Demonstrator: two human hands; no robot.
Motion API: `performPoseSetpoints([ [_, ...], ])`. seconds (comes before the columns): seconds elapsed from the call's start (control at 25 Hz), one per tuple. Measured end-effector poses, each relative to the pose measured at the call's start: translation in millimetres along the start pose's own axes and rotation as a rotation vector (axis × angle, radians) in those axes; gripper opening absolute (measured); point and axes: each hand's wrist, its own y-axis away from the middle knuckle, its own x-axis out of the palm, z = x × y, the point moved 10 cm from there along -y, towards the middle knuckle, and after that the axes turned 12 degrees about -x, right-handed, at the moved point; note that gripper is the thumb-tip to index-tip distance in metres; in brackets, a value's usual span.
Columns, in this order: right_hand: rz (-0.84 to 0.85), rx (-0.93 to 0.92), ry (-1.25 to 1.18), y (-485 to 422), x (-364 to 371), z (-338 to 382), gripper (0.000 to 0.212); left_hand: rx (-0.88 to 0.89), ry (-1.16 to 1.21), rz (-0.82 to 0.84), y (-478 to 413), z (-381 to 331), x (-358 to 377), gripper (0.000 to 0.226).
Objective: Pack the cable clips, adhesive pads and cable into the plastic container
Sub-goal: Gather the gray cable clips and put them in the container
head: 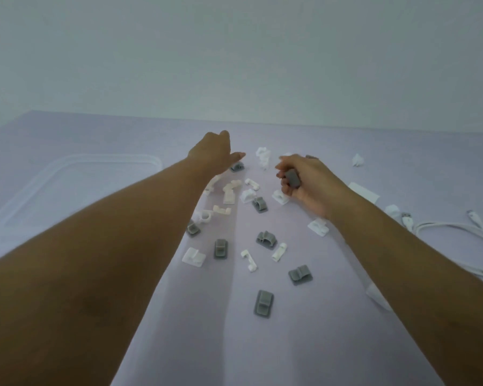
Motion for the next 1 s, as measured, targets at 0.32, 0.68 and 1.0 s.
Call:
performPoseSetpoints([
  [0.32, 0.136, -0.607, 1.354, 38.3, 48.8, 17.8, 0.036, 0.132, -0.262, -0.062, -0.8, -27.0, 27.0, 0.044],
  [0.68, 0.167, -0.733, 1.254, 41.3, 50.7, 16.7, 0.018, -0.333, 1.232, 0.346, 21.3, 17.4, 5.6, 0.033],
  [1.0, -0.087, 0.221, -0.632, 52.0, 35.4, -24.1, 0.022, -0.428, 1.711, 0.51, 67.4, 58.1, -19.7, 0.038],
])
